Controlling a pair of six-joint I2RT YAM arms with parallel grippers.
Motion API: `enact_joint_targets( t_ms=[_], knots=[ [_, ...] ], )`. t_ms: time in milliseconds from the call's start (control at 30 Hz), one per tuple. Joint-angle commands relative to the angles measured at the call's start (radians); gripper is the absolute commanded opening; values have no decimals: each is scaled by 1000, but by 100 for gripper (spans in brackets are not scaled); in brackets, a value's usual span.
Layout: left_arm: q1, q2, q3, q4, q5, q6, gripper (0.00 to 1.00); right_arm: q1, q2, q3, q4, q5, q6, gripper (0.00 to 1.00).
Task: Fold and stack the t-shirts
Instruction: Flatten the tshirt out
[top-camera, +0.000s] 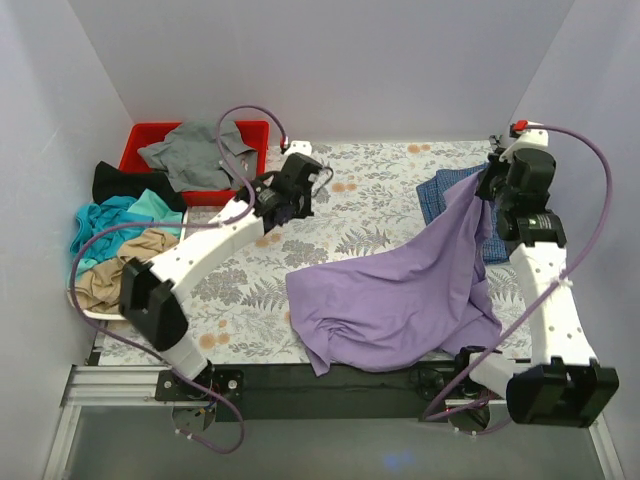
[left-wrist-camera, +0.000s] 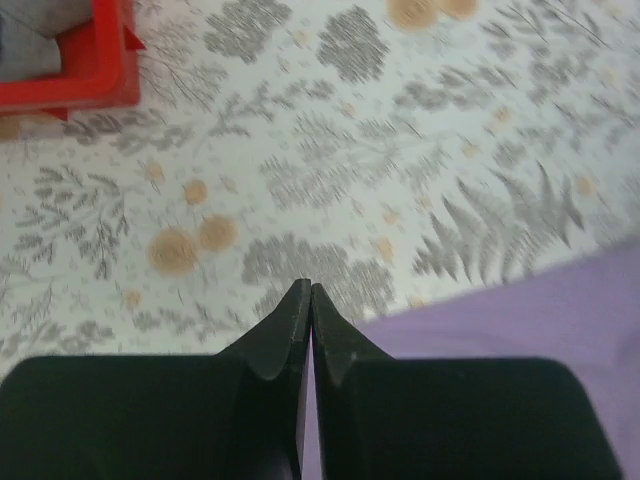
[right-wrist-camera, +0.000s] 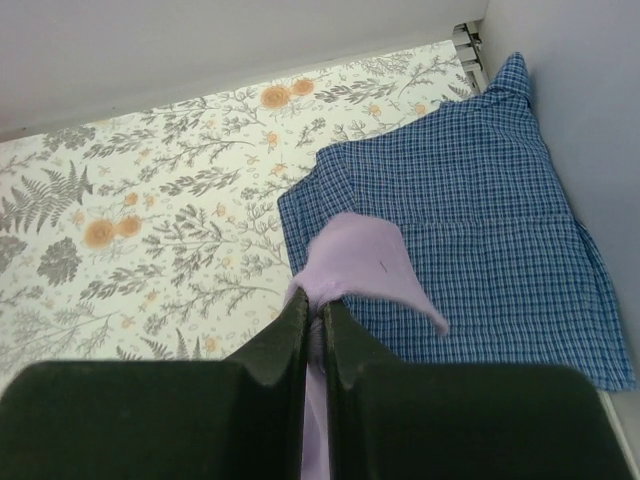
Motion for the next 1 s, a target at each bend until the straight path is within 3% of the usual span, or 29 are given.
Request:
enact_joint_targets(
  t_ms=[0,33,133,167,333,367,500,800,967],
  knots=[
    [183,83,34,252,146,49,0,-6,106,42,185,15,10,1],
    [202,205,90,228,180,67,0,-6,135,53,190,9,8,1],
    [220,380,311,69,402,185,0,-6,215,94,195,12,-4,1],
    [217,445,334,39,578,213,0,-6,231,103,195,18,-5,1],
    [213,386,153,76,855,287,18,-6,287,154,192,23,-28,1],
    [211,363,128,80,900,291,27,-6,292,160,190,20,-30,1],
    [211,298,53,9,1107,328,39,-6,298,168,184,3,-36,1],
    [207,329,-125,10,1121,377,40,-6,271,117,181,-32,-16,1],
    [205,372,-171,110,973,337,41,-6,249,91,181,-55,-9,1]
  ],
)
